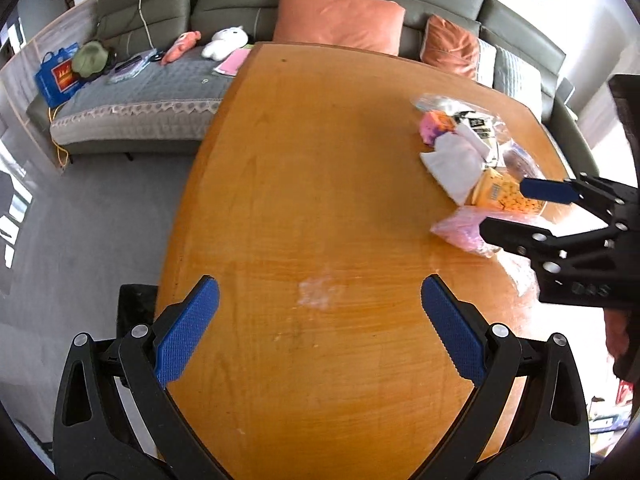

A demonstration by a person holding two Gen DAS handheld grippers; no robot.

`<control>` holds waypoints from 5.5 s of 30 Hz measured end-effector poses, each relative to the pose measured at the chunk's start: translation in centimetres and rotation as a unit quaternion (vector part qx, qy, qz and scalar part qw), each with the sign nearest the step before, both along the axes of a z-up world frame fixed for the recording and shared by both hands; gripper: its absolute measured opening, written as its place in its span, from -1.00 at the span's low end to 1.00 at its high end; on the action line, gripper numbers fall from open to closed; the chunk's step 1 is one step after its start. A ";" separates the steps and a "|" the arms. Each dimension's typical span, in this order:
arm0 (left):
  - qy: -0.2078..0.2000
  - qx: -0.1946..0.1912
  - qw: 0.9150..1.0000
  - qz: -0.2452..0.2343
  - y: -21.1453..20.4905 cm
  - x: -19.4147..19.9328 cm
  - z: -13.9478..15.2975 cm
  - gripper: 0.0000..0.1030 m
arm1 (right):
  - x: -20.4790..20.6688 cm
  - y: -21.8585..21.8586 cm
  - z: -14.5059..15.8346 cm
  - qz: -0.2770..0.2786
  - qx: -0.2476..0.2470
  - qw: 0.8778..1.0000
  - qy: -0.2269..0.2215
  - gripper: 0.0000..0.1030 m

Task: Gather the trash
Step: 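Move both grippers back over the table toward the remaining trash, then grasp the pink rubber-band bag with the right gripper, then grasp the yellow snack cup with the left gripper while right holds the pink bag, then carry the snack cup and pink bag to the bin and release both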

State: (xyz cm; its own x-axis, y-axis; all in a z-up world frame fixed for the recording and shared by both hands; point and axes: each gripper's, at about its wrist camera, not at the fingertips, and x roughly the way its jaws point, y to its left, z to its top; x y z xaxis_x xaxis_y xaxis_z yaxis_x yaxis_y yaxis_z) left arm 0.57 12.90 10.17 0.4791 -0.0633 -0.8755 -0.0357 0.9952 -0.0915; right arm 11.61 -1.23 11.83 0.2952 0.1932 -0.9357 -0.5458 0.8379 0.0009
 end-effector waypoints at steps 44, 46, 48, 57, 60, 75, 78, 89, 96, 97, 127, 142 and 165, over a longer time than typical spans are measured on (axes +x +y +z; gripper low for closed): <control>0.056 0.019 0.982 -0.181 -16.7 10.7 -1.1 0.90 | 5.2 -19.0 7.0 -0.147 0.109 0.983 -0.031 -0.40; 0.090 0.012 0.982 -0.163 -16.9 11.6 -2.1 0.90 | 5.2 -19.9 6.4 -0.157 0.114 0.981 -0.027 -0.40; 0.111 -0.037 0.983 -0.141 -16.6 12.2 -3.2 0.90 | 5.2 -20.3 6.0 -0.162 0.117 0.980 -0.023 -0.40; 0.133 -0.043 0.980 -0.142 -18.1 13.4 -6.4 0.90 | 5.1 -21.0 4.5 -0.179 0.128 0.975 -0.008 -0.40; 0.146 -0.076 0.977 -0.135 -17.7 13.4 -7.6 0.79 | 5.0 -20.9 4.4 -0.178 0.128 0.976 -0.006 -0.40; 0.105 -0.102 0.978 -0.151 -16.0 12.2 -7.4 -0.02 | 5.4 -19.4 3.9 -0.166 0.121 0.979 0.001 -0.40; 0.080 -0.082 0.981 -0.158 -15.7 11.5 -6.1 -0.04 | 5.1 -18.6 4.2 -0.162 0.119 0.980 -0.001 -0.40; 0.034 -0.088 0.986 -0.137 -10.4 7.8 -2.4 -0.05 | 2.9 -12.7 5.5 -0.126 0.116 0.985 -0.005 -0.40; 0.011 -0.076 0.993 -0.095 -5.3 4.7 -0.9 -0.05 | 1.2 -5.2 5.9 -0.075 0.117 0.990 0.000 -0.40; 0.009 -0.075 0.993 -0.087 -4.6 4.5 -0.8 -0.05 | 1.0 -4.1 5.8 -0.068 0.116 0.991 0.002 -0.40; 0.027 -0.033 0.970 0.241 27.1 -14.4 -4.0 -0.04 | -9.4 33.2 1.7 0.215 0.098 0.967 0.093 -0.40; 0.071 0.023 0.930 0.360 35.6 -18.0 -6.0 0.89 | -11.5 43.3 -0.6 0.249 0.071 0.961 0.095 0.17; 0.036 0.023 0.957 0.286 30.8 -13.8 -3.0 0.89 | -8.0 34.0 1.8 0.161 0.109 0.976 0.095 0.17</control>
State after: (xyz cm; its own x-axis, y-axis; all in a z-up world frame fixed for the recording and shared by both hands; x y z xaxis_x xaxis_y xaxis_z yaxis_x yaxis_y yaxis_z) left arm -13.26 43.66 7.14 0.3621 0.2317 -0.9029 -0.5810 0.8135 -0.0242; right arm 3.60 32.79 13.63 0.0117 0.4484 -0.8937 -0.7542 0.5909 0.2866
